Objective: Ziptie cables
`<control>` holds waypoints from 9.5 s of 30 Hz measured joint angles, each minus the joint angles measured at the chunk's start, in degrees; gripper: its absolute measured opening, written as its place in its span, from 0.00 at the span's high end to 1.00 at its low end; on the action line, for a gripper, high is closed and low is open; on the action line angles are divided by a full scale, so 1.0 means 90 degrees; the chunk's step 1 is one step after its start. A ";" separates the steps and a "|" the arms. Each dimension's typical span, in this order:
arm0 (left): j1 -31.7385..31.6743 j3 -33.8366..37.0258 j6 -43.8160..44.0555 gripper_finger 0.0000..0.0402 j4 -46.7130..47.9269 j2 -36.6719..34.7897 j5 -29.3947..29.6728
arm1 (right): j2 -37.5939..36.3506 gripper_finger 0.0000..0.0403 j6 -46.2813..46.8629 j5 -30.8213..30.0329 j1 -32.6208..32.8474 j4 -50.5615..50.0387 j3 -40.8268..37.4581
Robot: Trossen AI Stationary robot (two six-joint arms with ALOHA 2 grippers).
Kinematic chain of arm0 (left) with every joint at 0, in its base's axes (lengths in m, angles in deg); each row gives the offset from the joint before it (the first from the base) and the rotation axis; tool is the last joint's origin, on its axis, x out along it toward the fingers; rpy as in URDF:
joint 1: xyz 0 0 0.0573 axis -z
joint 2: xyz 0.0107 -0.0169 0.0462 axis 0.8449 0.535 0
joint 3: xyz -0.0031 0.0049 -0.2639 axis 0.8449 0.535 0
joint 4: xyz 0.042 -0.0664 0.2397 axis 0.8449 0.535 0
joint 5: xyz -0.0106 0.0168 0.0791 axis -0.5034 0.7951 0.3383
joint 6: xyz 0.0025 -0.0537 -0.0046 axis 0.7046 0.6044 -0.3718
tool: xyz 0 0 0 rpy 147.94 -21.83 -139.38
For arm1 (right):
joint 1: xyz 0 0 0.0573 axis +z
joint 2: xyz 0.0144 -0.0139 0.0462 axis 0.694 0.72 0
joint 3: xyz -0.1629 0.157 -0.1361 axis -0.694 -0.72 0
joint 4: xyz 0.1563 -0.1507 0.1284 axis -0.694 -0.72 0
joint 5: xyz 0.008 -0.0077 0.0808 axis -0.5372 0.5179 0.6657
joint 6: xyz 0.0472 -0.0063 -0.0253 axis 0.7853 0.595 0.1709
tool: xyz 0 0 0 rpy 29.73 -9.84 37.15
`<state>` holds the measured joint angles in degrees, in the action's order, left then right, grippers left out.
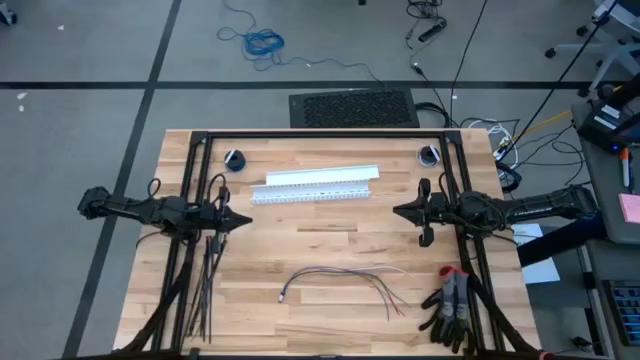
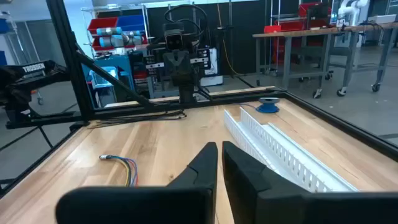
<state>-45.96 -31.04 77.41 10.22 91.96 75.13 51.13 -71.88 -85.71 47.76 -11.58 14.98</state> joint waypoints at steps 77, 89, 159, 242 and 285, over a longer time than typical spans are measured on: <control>0.0000 0.0001 0.0000 1.00 0.0000 -0.0002 0.0000 | 0.0000 0.96 0.0000 0.0000 0.0000 0.0000 0.0000; 0.0000 0.0000 0.0000 1.00 0.0000 0.0000 0.0000 | 0.0000 0.96 -0.0002 0.0000 -0.0002 0.0002 0.0000; 0.0000 0.0000 0.0000 1.00 0.0000 0.0000 0.0000 | 0.0002 0.96 0.0000 -0.0001 -0.0001 0.0001 0.0000; 0.0001 -0.0062 0.0331 1.00 -0.2411 0.0000 0.0328 | 0.0909 0.96 -0.0080 -0.0328 -0.0591 0.0010 0.0001; -0.0006 -0.1034 0.0438 1.00 -0.4178 0.3944 0.1318 | 0.5118 0.96 -0.1104 0.1272 -0.0396 0.0379 0.3313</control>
<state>-46.02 -40.35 81.35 -27.38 127.46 87.00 97.19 -81.82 -74.26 44.20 -8.17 44.80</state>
